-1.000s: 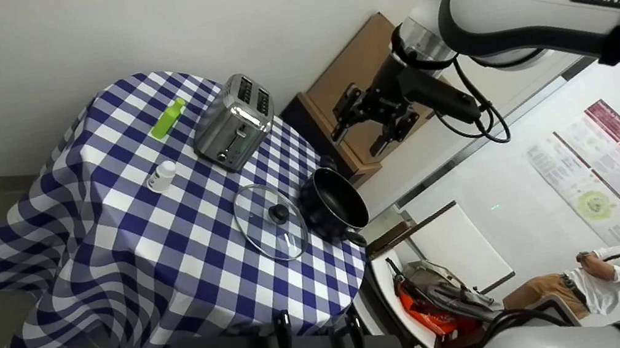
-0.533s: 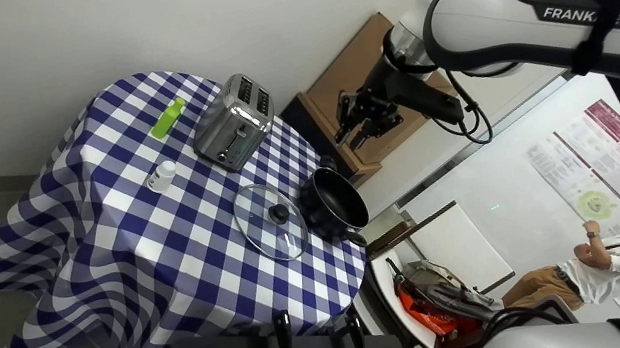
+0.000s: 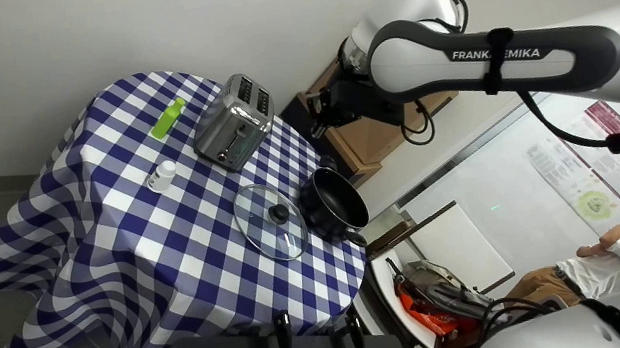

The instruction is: Push the toaster lever down

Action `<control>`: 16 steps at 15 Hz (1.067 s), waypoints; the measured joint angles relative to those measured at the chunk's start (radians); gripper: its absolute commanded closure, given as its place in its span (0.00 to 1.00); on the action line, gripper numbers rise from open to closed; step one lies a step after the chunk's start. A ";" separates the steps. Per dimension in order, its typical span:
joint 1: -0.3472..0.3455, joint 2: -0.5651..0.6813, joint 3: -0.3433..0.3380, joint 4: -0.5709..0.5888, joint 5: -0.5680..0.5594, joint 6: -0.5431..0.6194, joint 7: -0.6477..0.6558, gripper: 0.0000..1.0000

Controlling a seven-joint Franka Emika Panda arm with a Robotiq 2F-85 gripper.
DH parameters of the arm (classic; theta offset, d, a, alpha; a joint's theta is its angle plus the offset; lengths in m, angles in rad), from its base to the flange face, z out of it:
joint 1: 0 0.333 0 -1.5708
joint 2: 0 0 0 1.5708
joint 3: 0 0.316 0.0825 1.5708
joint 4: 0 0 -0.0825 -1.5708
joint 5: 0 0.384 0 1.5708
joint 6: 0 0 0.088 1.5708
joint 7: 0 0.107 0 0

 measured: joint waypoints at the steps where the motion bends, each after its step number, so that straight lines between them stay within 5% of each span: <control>1: 0.008 0.044 -0.006 0.026 -0.029 0.015 0.021 1.00; 6: 0.089 0.243 -0.076 0.177 -0.124 0.048 0.077 1.00; 16: 0.244 0.495 -0.214 0.418 -0.134 0.084 0.079 1.00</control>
